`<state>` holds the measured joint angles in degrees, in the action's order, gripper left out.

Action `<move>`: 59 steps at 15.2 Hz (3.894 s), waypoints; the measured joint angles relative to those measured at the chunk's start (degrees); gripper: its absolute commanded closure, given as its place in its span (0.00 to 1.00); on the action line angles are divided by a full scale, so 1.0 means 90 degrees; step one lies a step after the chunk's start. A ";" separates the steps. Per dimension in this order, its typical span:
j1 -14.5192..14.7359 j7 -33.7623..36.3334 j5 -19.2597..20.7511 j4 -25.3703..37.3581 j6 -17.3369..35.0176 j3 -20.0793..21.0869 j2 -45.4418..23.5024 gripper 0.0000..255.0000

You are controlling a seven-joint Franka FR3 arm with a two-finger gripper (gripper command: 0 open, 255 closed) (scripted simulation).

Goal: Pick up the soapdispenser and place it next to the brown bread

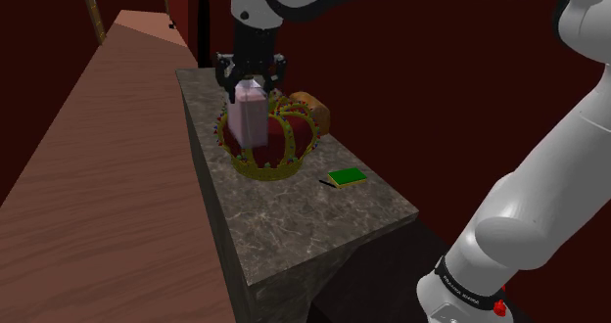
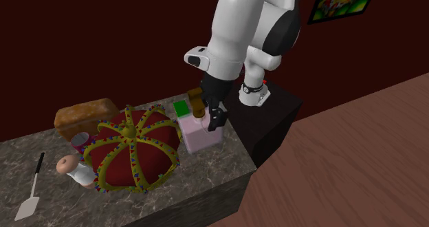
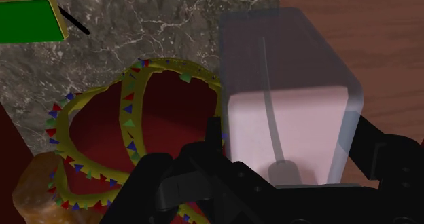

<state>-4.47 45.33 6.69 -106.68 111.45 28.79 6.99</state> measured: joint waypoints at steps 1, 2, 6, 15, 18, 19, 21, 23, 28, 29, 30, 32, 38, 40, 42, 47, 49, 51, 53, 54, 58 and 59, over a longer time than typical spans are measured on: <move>0.0002 -0.0005 -0.0002 0.0090 -0.0089 0.0003 -0.0003 1.00; -0.0001 -0.0022 -0.0005 0.0164 -0.0159 -0.0001 -0.0005 1.00; -0.0005 -0.0060 0.0006 0.0572 -0.0522 0.0003 -0.0053 1.00; -0.0438 -0.1254 -0.0290 0.0295 -0.0403 -0.0709 0.0269 1.00; -0.0613 -0.1718 -0.0352 0.0290 -0.0361 -0.0987 0.0270 1.00; -0.0675 -0.1875 -0.0362 0.0287 -0.0321 -0.1081 0.0242 1.00; -0.0789 -0.2176 -0.0401 0.0300 -0.0304 -0.1260 0.0234 1.00; -0.0910 -0.2478 -0.0430 0.0320 -0.0243 -0.1437 0.0169 1.00; -0.1205 -0.3192 -0.0490 0.0574 -0.0208 -0.1841 -0.0087 1.00; -0.1279 -0.3365 -0.0510 0.0630 -0.0185 -0.1938 -0.0158 1.00; -0.1337 -0.3502 -0.0522 0.0702 -0.0183 -0.2011 -0.0230 1.00; -0.1466 -0.3800 -0.0551 0.0959 -0.0233 -0.2167 -0.0428 1.00; -0.1824 -0.4565 -0.0657 0.1729 -0.0318 -0.2540 -0.1101 1.00; -0.1955 -0.4825 -0.0710 0.1982 -0.0364 -0.2654 -0.1305 1.00; -0.2091 -0.5082 -0.0759 0.2444 -0.0475 -0.2762 -0.1660 1.00; -0.2447 -0.5668 -0.0907 0.3653 -0.0860 -0.2974 -0.2498 1.00; -0.2548 -0.5817 -0.0945 0.4080 -0.0985 -0.3020 -0.2807 1.00; -0.2569 -0.5855 -0.0955 0.3964 -0.0846 -0.3028 -0.2830 1.00; -0.2571 -0.5866 -0.0958 0.3748 -0.0655 -0.3028 -0.2807 1.00; -0.2576 -0.5876 -0.0962 0.3654 -0.0575 -0.3029 -0.2792 1.00; -0.2583 -0.5899 -0.0972 0.3171 -0.0173 -0.3030 -0.2712 1.00; -0.2581 -0.5899 -0.0971 0.3067 -0.0093 -0.3030 -0.2689 1.00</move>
<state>-27.70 -7.76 -2.05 -79.07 110.62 1.52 -17.21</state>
